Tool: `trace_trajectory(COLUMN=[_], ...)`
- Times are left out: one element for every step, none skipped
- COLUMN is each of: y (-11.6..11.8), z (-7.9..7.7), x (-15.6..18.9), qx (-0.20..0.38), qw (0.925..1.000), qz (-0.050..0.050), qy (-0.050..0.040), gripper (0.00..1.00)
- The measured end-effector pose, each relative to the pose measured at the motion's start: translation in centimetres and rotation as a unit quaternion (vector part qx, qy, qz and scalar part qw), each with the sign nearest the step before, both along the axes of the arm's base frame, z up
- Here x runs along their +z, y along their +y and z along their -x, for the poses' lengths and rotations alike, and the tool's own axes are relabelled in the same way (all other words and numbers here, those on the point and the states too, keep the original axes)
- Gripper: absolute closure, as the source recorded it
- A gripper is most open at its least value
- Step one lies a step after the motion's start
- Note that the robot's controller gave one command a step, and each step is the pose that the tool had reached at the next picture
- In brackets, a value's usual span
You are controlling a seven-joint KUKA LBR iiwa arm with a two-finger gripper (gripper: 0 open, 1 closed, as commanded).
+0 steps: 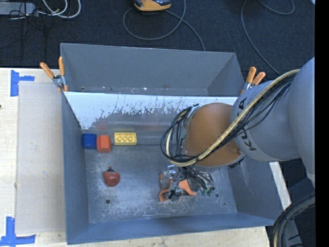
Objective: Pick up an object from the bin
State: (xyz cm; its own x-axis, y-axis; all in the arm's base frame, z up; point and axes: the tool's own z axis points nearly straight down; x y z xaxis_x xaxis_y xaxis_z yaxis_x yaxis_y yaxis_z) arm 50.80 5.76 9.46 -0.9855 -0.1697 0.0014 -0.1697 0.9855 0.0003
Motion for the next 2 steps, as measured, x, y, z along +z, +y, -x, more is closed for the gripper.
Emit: trace_trajectory(y=[0.0, -0.3], z=[0.0, 0.4], x=[0.0, 4.6], qx=[0.000, -0.006], qw=[1.0000, 1.0000], qz=[0.000, 0.000], qy=[0.0000, 0.0042], gripper=[1.00, 1.00])
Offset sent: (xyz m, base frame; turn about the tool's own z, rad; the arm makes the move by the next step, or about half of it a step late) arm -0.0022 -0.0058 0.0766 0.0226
